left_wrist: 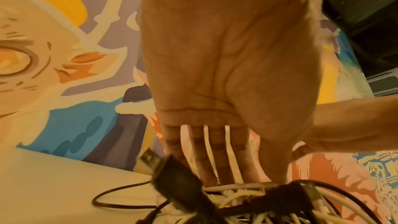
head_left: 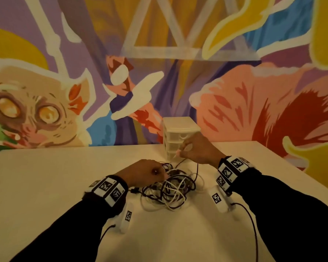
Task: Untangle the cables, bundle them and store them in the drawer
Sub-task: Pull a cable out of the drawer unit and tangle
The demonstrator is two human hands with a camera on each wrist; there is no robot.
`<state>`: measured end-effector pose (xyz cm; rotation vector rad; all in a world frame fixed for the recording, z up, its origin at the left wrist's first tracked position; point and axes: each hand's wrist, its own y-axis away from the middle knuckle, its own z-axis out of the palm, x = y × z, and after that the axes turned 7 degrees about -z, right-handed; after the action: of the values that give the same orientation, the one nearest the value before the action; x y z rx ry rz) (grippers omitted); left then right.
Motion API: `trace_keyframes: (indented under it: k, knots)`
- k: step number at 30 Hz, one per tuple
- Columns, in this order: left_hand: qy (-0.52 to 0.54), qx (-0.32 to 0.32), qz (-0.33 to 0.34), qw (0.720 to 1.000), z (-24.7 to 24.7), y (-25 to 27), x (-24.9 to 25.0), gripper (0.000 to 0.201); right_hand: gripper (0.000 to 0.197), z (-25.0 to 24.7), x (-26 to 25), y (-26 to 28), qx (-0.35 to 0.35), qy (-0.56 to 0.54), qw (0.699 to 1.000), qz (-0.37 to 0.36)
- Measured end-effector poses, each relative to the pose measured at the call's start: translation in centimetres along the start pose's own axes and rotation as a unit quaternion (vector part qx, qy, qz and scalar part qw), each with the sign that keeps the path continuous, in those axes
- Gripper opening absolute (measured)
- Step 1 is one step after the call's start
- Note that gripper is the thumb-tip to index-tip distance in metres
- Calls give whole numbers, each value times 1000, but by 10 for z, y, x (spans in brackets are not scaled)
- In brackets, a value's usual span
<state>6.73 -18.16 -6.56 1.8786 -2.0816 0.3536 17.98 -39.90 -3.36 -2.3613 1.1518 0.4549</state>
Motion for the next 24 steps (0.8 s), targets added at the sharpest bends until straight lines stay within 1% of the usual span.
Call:
trace_keyframes:
  k: [1, 4, 6, 7, 8, 9, 10, 11, 12, 14, 15, 16, 17, 18, 19, 20, 21, 22, 24]
  knots:
    - [3, 3, 0, 1000, 0, -2, -3, 30, 21, -8, -6, 1, 19, -1, 1000, -9]
    - [6, 21, -6, 1000, -2, -7, -11, 27, 19, -32, -19, -6, 99, -4, 995, -30]
    - [14, 44, -5, 999, -2, -10, -16, 23, 19, -45, -29, -12, 169, -62, 983, -43]
    - [16, 57, -4, 998, -4, -13, -18, 22, 19, -49, -33, -17, 191, -107, 975, -46]
    - [14, 68, -10, 998, -5, -16, -21, 21, 18, -52, -37, -22, 189, -153, 969, -48]
    - [9, 72, -20, 997, -6, -19, -24, 21, 15, -55, -41, -25, 161, -192, 967, -53]
    - [3, 68, -31, 997, -7, -22, -28, 23, 11, -58, -46, -27, 130, -215, 966, -58]
    - [1, 59, -44, 997, -8, -25, -32, 25, 8, -62, -48, -30, 121, -222, 965, -65]
    - [6, 47, -54, 997, -9, -28, -35, 25, 6, -67, -49, -33, 150, -227, 959, -77]
    - [23, 42, -59, 997, -12, -33, -39, 14, 7, -79, -48, -38, 243, -252, 931, -101]
    - [34, 54, -59, 996, -15, -35, -40, 12, 10, -82, -48, -39, 247, -272, 924, -106]
    - [53, 82, -57, 994, -17, -37, -42, 21, 11, -81, -49, -39, 216, -279, 929, -109]
    - [87, 119, -55, 988, -21, -39, -42, 29, 12, -78, -49, -39, 177, -262, 942, -111]
    - [132, 164, -49, 976, -25, -41, -39, 32, 14, -73, -47, -41, 160, -238, 950, -121]
    - [188, 214, -33, 958, -29, -42, -34, 27, 18, -70, -46, -42, 165, -225, 951, -135]
    - [243, 253, -15, 936, -33, -42, -26, 18, 21, -69, -46, -43, 182, -229, 945, -146]
    - [289, 270, 4, 918, -36, -42, -16, 13, 22, -69, -48, -42, 195, -244, 938, -148]
    - [313, 271, 21, 910, -39, -44, -6, 17, 22, -70, -50, -43, 195, -260, 935, -143]
    - [299, 255, 57, 918, -39, -47, 8, 18, 21, -66, -52, -43, 184, -275, 934, -135]
